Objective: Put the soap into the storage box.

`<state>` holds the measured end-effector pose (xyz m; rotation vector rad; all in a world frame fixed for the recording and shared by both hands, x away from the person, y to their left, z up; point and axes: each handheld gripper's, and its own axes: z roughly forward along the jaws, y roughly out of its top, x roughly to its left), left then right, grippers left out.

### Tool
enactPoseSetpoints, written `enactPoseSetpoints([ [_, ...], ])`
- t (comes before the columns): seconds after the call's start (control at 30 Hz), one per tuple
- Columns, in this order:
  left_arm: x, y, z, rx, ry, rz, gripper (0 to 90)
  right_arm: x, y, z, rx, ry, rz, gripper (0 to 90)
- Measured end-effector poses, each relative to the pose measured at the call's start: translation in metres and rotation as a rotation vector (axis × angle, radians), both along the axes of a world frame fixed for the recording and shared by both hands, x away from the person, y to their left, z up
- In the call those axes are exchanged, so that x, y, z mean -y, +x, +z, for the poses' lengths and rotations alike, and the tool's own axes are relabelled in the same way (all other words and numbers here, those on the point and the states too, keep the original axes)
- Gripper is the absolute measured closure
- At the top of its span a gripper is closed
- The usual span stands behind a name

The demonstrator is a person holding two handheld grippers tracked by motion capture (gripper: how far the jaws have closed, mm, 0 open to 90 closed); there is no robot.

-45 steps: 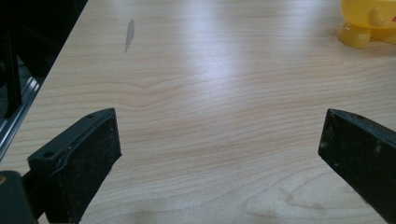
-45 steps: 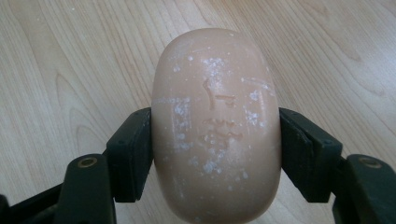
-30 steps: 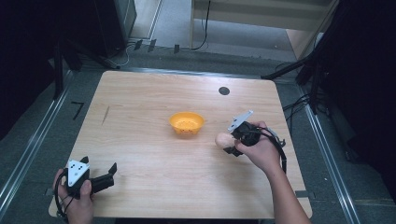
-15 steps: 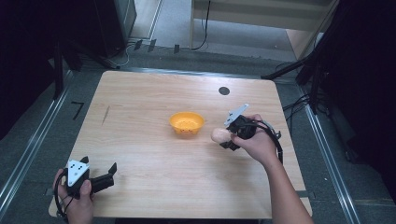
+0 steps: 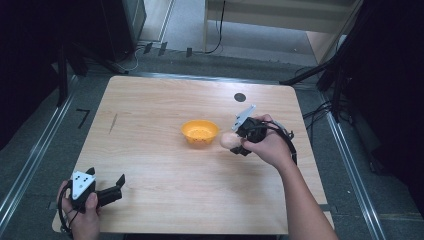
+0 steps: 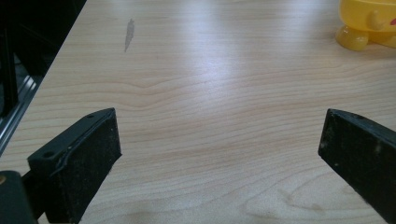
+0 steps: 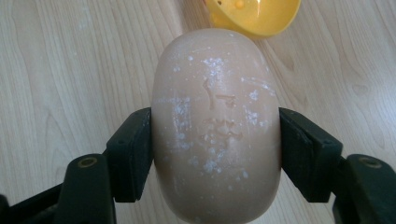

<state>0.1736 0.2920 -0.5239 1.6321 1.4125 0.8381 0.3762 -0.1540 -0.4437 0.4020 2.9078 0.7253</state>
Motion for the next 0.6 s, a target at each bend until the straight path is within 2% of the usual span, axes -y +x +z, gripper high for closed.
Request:
enactPoseSetpoints([
  [0.1, 0.0, 0.0, 0.0, 0.002, -0.003, 0.001, 0.0, -0.001, 0.002, 0.0, -0.007, 0.007, 0.009, 33.4],
  [0.17, 0.0, 0.0, 0.0, 0.003, -0.006, 0.003, 0.0, -0.004, 0.006, -0.002, -0.008, -0.011, 0.013, 33.4],
  [0.27, 0.0, 0.0, 0.0, 0.002, -0.006, 0.003, 0.0, -0.006, 0.008, -0.002, -0.014, -0.01, 0.02, 33.4],
  [0.37, 0.0, 0.0, 0.0, 0.003, -0.008, 0.004, 0.0, -0.009, 0.012, -0.001, -0.007, -0.01, 0.03, 33.4],
  [0.47, 0.0, 0.0, 0.0, 0.003, -0.009, 0.005, 0.0, -0.01, 0.017, -0.002, 0.012, 0.02, 0.026, 33.4],
  [0.6, 0.0, 0.0, 0.0, 0.003, -0.01, 0.004, 0.0, -0.012, 0.02, -0.003, 0.018, 0.009, 0.036, 33.4],
])
